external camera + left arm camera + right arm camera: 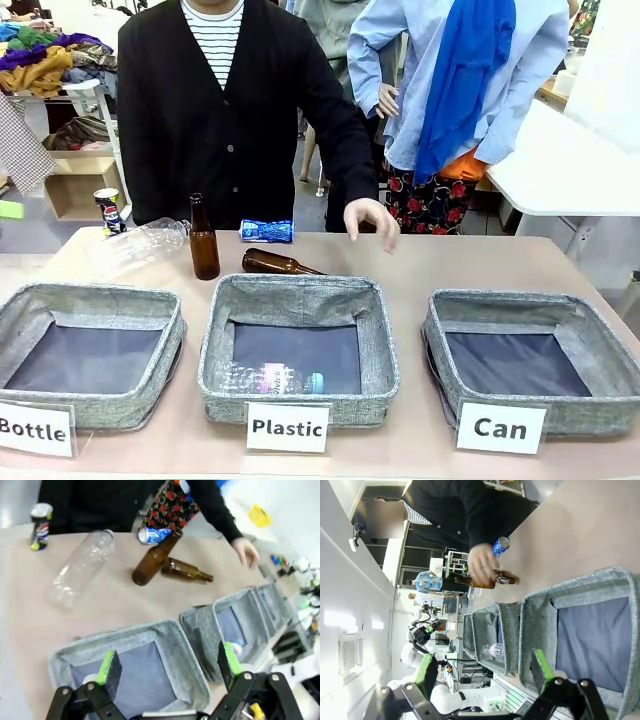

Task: Sort the can waste into the basket.
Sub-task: Pick up the can waste from the table and place it in the right Fabric basket.

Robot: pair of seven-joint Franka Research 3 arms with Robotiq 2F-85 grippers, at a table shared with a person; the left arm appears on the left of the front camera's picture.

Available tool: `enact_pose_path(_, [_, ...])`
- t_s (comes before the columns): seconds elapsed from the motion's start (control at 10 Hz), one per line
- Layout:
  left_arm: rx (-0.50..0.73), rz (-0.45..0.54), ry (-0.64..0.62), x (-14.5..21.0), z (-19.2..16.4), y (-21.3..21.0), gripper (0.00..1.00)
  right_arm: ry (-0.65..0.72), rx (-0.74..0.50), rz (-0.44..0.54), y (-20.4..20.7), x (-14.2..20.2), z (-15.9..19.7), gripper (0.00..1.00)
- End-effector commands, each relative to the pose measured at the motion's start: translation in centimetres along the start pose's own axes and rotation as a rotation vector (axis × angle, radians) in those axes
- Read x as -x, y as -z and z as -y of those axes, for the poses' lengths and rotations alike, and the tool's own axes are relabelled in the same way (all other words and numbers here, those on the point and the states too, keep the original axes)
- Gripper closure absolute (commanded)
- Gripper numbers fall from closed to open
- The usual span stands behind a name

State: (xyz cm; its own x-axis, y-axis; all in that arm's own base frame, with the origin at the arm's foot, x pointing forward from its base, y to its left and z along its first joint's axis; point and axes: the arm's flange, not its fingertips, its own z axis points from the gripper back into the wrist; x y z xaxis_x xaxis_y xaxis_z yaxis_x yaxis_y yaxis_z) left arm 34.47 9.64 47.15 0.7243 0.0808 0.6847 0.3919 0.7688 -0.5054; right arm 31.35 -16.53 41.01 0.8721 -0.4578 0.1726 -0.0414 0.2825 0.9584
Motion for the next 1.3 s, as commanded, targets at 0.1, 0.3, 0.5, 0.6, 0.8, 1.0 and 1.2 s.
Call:
enact_pose_path(0.1, [-0.109,-0.116,0.251,-5.1,7.7,5.8,0.0,0.018,-0.001,-0.006,-0.2,0.0,-0.4,0.0])
enact_pose_path(0.3, [-0.132,-0.211,0.437,-8.8,13.2,11.3,0.0,0.018,-0.001,-0.006,-0.2,0.0,-0.4,0.0])
enact_pose_path(0.5, [-0.082,-0.25,0.637,-10.8,18.6,18.4,0.0,0.018,-0.001,-0.006,-0.2,0.0,-0.4,0.0])
enact_pose_path(0.6, [-0.066,-0.276,0.751,-10.9,20.5,21.3,0.0,0.018,-0.001,-0.006,-0.2,0.0,-0.4,0.0])
enact_pose_path(0.8, [0.043,-0.348,1.006,-10.6,23.0,25.4,0.0,0.018,-0.001,-0.006,-0.2,0.0,-0.4,0.0])
enact_pose_path(1.0, [0.038,-0.47,1.199,-10.0,24.5,28.1,0.0,0.018,-0.001,-0.006,-0.2,0.0,-0.4,0.0])
enact_pose_path(1.2, [-0.274,-0.689,1.457,-7.6,24.6,27.6,0.0,0.018,-0.001,-0.006,-0.2,0.0,-0.4,0.0])
